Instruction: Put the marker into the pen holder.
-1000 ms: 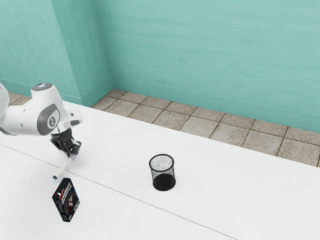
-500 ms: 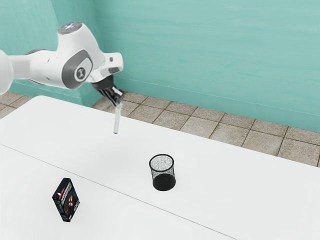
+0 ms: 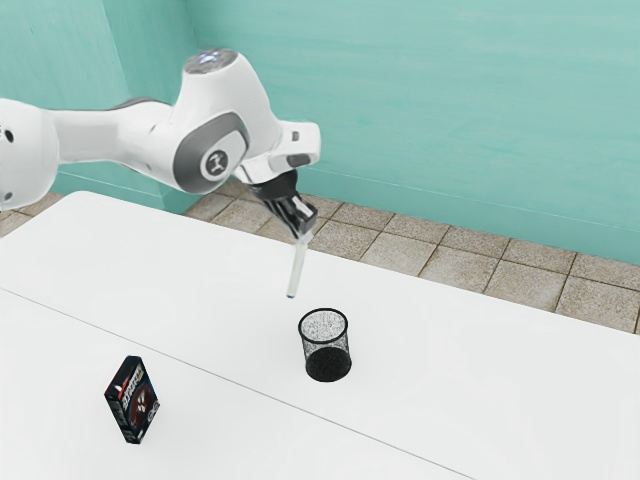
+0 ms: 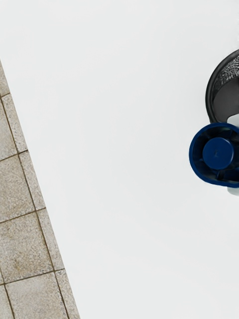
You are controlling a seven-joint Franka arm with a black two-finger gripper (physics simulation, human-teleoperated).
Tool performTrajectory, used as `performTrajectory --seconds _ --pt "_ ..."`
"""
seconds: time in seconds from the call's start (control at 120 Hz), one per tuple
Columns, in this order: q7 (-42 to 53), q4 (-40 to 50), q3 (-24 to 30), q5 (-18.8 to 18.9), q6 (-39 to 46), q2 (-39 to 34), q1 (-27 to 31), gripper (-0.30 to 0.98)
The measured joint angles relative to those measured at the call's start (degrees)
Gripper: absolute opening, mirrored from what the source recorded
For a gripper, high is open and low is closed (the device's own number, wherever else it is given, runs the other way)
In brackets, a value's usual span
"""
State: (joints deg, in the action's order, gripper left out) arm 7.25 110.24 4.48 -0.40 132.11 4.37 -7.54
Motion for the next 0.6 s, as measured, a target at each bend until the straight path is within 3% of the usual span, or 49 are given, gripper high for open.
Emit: performTrajectory --seconds 0.317,0.6 --pt "-3.76 1.01 0.06 0.02 -0.8 1.19 -3.69 -0.03" --pt "-6.17 0.22 0.07 -0.12 0.08 4.18 -3.5 -0.03"
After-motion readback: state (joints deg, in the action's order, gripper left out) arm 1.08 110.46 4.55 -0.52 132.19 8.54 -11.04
